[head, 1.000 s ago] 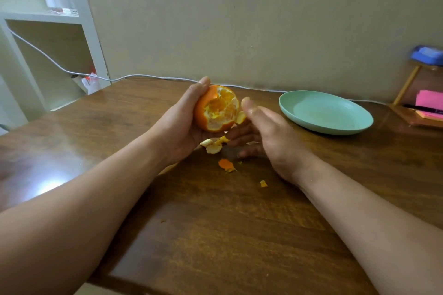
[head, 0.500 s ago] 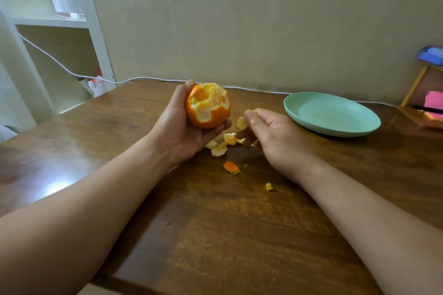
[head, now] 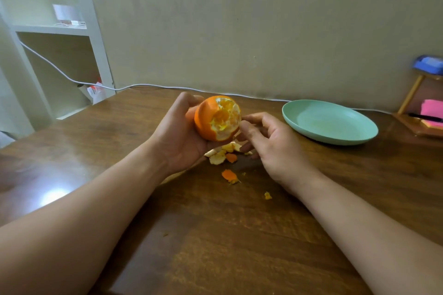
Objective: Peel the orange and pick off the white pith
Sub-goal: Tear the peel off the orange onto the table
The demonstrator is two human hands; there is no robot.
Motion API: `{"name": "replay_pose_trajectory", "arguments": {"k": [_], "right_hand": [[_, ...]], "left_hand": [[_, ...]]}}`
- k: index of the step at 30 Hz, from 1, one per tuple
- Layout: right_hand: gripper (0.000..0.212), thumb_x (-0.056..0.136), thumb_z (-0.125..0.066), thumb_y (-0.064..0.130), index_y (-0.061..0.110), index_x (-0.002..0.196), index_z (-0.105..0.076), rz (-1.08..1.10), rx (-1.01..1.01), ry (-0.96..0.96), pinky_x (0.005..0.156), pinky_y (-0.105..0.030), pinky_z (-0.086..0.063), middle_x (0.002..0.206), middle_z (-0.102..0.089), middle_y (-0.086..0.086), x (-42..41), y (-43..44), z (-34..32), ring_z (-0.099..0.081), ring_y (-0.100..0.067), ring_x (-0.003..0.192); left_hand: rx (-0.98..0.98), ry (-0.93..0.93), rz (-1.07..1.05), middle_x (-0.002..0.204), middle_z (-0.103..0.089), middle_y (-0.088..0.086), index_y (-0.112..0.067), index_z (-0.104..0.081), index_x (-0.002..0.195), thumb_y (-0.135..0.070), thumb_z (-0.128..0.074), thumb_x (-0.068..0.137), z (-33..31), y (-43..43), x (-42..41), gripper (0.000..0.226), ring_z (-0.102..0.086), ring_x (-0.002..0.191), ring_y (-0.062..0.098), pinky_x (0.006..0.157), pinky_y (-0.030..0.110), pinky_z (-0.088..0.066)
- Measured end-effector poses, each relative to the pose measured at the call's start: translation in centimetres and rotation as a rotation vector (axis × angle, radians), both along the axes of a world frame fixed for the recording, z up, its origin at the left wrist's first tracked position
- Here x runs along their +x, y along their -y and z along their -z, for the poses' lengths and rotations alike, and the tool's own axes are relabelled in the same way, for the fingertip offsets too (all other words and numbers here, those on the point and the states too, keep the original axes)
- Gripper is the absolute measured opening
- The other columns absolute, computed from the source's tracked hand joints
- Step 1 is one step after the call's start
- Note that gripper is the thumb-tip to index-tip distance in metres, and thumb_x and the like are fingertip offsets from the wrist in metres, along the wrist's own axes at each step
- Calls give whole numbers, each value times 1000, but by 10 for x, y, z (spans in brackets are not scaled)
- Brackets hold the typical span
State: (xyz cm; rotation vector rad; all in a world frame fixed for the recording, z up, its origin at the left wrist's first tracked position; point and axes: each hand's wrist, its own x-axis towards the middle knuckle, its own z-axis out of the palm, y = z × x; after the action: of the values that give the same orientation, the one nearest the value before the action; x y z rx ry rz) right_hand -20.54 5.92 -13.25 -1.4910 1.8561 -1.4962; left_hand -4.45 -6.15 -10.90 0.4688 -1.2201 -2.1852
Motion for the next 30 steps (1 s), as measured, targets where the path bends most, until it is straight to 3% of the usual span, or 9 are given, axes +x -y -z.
{"name": "replay_pose_trajectory", "arguments": {"k": [3,6,11,18,20,23,26,28,30], "right_hand": [[26,107,-58,45,38,131,-65,0,-62,6,87,-35,-63,115,-75,11,-5,-1,-1,-74,-6,101],[41,102,-58,54,36,139,-63,-38,-55,-13,84,-27,-60,116,-75,12,-6,-4,-2,-74,-4,105],[47,102,-53,57,31,139,-63,-52,-21,-106,87,-33,-63,114,-74,15,-3,-7,-3,-72,-4,107],[19,108,-57,45,31,118,-64,5,19,-253,76,-44,-61,94,-75,10,2,-9,-9,-71,-7,84],[12,105,-62,40,30,112,-64,23,7,-252,73,-47,-60,90,-74,7,4,-6,-9,-69,-10,80],[15,105,-62,41,30,115,-63,20,1,-200,76,-46,-62,93,-74,6,4,-4,-9,-71,-9,82],[25,106,-59,48,30,123,-63,-16,31,-153,79,-45,-65,101,-74,8,2,-5,-10,-72,-8,90],[24,104,-62,47,30,121,-65,-28,34,-141,78,-49,-64,98,-76,7,2,-4,-9,-74,-11,89],[17,103,-66,42,30,115,-66,-27,20,-133,76,-54,-64,94,-77,4,2,-1,-7,-75,-15,85]], "left_hand": [[-34,38,29,126,-72,25,0,-61,137,-37,-46,104,0,-1,1,51,-72,110,41,90,47,-62],[-89,78,5,127,-73,22,-3,-61,141,-47,-57,103,2,-2,0,58,-75,105,35,84,42,-64],[-123,149,-2,110,-76,17,-9,-72,121,-60,-56,100,-1,-8,-1,58,-76,81,25,59,30,-60],[-188,192,-12,102,-76,17,-6,-69,122,-59,-58,97,2,-13,-4,60,-75,77,25,55,31,-59],[-227,213,-36,105,-76,19,-4,-70,122,-62,-60,94,3,-13,-5,66,-72,80,27,63,35,-56],[-232,208,-42,106,-76,20,-6,-73,116,-65,-63,87,4,-14,-5,67,-72,82,28,69,38,-53],[-225,184,-53,99,-78,15,-8,-73,111,-61,-58,96,3,-16,-6,57,-74,78,24,64,33,-58],[-249,197,-50,100,-78,16,-8,-73,110,-60,-55,100,3,-17,-6,55,-74,81,24,72,36,-57],[-260,216,-53,95,-77,15,-9,-75,105,-60,-53,102,3,-18,-6,56,-73,76,24,66,35,-53]]}}
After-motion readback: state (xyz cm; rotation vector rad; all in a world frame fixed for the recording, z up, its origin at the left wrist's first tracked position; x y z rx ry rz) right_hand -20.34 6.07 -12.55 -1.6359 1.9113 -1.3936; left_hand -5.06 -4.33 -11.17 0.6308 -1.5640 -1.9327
